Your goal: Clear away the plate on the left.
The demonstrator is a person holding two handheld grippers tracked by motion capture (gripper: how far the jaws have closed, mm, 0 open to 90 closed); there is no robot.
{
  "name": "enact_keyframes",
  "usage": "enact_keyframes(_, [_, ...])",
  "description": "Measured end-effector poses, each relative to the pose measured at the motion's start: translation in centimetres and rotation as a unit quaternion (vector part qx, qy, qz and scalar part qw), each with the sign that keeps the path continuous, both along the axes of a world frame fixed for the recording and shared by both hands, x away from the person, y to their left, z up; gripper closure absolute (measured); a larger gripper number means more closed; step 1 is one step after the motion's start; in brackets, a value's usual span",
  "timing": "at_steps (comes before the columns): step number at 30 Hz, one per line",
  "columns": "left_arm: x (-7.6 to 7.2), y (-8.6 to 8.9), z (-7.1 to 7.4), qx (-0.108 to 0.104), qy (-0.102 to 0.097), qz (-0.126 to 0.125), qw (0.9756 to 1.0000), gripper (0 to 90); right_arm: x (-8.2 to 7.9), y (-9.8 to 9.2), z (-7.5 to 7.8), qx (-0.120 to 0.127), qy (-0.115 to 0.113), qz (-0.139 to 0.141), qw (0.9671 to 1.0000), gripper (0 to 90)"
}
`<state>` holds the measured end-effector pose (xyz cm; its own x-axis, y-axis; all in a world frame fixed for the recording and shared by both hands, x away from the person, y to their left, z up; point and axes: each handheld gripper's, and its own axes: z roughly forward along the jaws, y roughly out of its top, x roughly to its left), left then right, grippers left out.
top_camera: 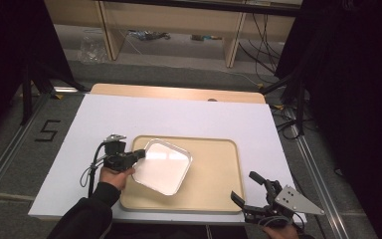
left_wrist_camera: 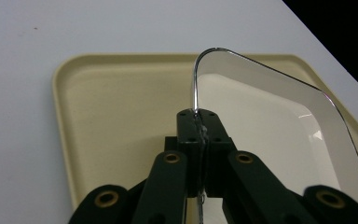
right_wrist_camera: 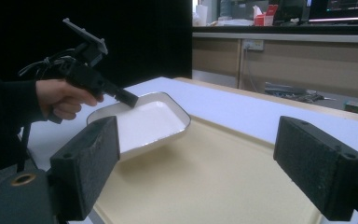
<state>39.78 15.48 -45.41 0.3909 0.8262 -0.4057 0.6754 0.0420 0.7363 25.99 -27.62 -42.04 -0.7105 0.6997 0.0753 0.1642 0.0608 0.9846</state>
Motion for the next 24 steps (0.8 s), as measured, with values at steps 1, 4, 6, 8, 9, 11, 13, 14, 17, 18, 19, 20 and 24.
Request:
enact_keyframes(1, [0.1, -0.7, -0.2, 0.002, 0.000, -0.006, 1.0000, 88.3, 0.0, 0.0, 0.0, 0.000, 0.000, 0.000, 1.0000, 15.2])
enact_keyframes(4, [0.2, -1.3, -0.3, 0.005, 0.005, -0.013, 0.9999, 88.3, 0.0, 0.0, 0.0, 0.000, 0.000, 0.000, 1.0000, 15.2])
enact_keyframes(6, [0.3, -1.8, -0.5, 0.009, 0.007, -0.019, 0.9997, 88.3, 0.0, 0.0, 0.0, 0.001, 0.001, 0.000, 1.0000, 15.2])
enact_keyframes(8, [0.4, -2.8, -0.9, 0.010, 0.011, -0.027, 0.9995, 88.3, 0.0, 0.0, 0.0, 0.001, 0.001, 0.001, 1.0000, 15.2])
enact_keyframes(9, [0.4, -3.1, -1.0, 0.011, 0.013, -0.030, 0.9994, 88.3, 0.0, 0.0, 0.0, 0.001, 0.001, 0.001, 1.0000, 15.2])
enact_keyframes(11, [0.5, -3.6, -1.1, 0.010, 0.015, -0.033, 0.9993, 88.3, 0.0, 0.0, 0.0, 0.001, 0.001, 0.001, 1.0000, 15.2])
enact_keyframes(13, [0.6, -3.9, -1.3, 0.017, 0.016, -0.038, 0.9990, 88.3, 0.0, 0.0, 0.0, 0.002, 0.001, 0.002, 1.0000, 15.2])
enact_keyframes(14, [0.6, -3.9, -1.3, 0.017, 0.016, -0.038, 0.9990, 88.3, 0.0, 0.0, 0.0, 0.002, 0.001, 0.002, 1.0000, 15.2])
enact_keyframes(17, [0.8, -4.3, -1.8, 0.024, 0.024, -0.040, 0.9986, 88.3, 0.0, 0.0, 0.0, 0.002, 0.000, 0.003, 1.0000, 15.2])
enact_keyframes(18, [0.8, -4.3, -1.8, 0.024, 0.024, -0.040, 0.9986, 88.3, 0.0, 0.0, 0.0, 0.002, 0.000, 0.003, 1.0000, 15.2])
enact_keyframes(19, [0.8, -4.7, -2.1, 0.023, 0.027, -0.038, 0.9986, 88.3, 0.0, 0.1, -0.1, 0.010, -0.002, 0.001, 0.9999, 15.2])
enact_keyframes(20, [0.8, -4.8, -2.2, 0.029, 0.029, -0.043, 0.9982, 88.3, 0.0, 0.1, -0.1, 0.007, -0.001, 0.001, 1.0000, 15.3])
enact_keyframes(24, [0.7, -5.7, -2.8, 0.032, 0.036, -0.052, 0.9975, 88.3, 0.0, 0.2, -0.1, 0.009, -0.004, 0.001, 0.9999, 15.2])
